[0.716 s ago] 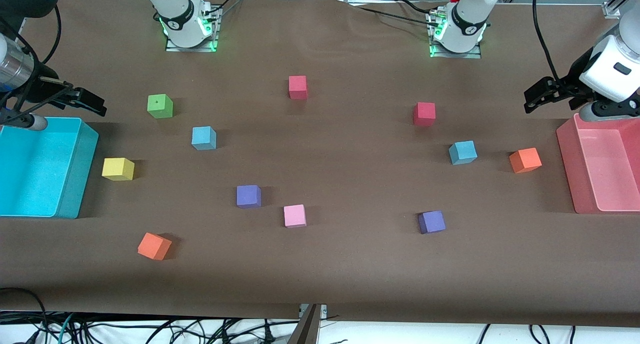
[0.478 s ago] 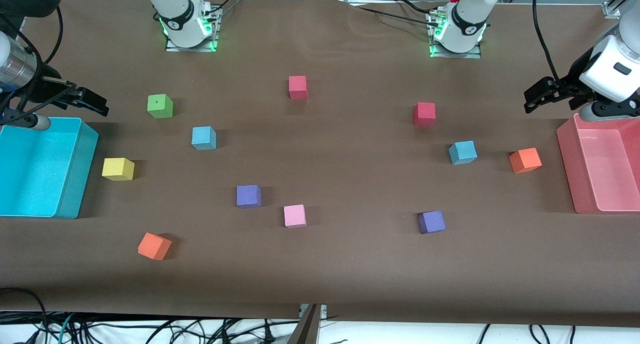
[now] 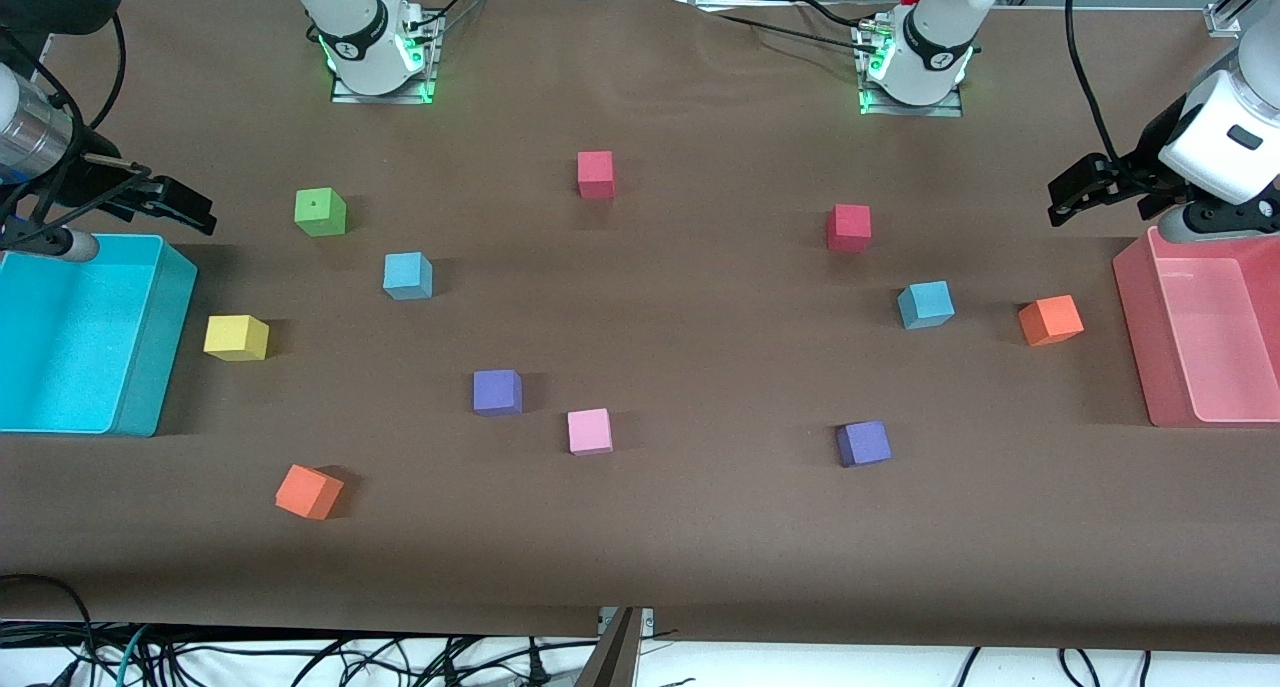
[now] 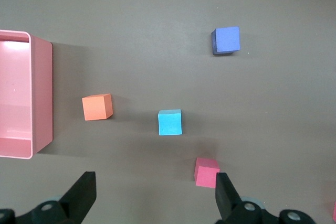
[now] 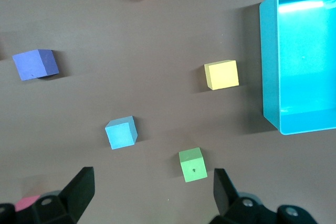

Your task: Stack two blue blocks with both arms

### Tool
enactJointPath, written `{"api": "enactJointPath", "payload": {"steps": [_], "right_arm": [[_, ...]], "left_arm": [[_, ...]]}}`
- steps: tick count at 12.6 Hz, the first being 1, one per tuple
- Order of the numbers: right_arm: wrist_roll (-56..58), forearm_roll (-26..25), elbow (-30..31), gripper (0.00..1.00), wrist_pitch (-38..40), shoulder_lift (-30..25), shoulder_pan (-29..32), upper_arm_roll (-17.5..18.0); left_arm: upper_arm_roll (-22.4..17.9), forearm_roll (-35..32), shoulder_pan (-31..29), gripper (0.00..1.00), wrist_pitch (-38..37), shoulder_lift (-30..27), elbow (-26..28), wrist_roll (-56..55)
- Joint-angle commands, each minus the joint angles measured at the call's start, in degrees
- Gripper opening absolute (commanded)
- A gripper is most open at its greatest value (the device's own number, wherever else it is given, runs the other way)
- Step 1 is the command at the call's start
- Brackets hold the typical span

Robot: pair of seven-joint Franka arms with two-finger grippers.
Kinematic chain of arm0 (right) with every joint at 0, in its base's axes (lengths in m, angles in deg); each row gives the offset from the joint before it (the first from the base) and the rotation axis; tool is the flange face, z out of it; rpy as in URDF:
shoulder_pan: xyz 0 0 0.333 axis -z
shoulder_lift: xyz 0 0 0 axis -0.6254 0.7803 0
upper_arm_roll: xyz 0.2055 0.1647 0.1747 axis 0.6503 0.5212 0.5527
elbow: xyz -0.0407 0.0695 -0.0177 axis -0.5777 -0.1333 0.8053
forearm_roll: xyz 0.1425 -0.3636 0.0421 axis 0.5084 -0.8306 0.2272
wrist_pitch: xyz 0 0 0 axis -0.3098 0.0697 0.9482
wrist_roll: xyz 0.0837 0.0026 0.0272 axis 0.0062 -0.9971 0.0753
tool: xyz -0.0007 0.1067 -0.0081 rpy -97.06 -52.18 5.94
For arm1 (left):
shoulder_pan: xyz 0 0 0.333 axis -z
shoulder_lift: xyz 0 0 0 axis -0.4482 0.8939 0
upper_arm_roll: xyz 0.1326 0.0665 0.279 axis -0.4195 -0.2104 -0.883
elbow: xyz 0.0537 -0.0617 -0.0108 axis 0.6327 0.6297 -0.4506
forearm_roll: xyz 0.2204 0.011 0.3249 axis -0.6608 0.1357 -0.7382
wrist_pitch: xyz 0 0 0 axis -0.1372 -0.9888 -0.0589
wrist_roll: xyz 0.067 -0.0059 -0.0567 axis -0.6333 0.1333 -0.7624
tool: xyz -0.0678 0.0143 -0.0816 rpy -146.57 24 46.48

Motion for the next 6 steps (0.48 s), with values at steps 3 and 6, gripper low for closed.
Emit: {"api": "enactJointPath", "payload": {"steps": [3, 6], "right_arm": [[1.8, 0.8, 0.5, 1.0, 0.0, -0.9, -0.7, -0.6], [2.0, 0.8, 0.6, 1.0, 1.0, -0.9, -0.7, -0.5]], "left_arm": [[-0.1, 1.5, -0.3, 1.0, -0.9, 0.6, -1.6, 0.8], [-0.1, 1.6, -0.3, 1.0, -1.0, 0.6, -1.6, 0.8]]}}
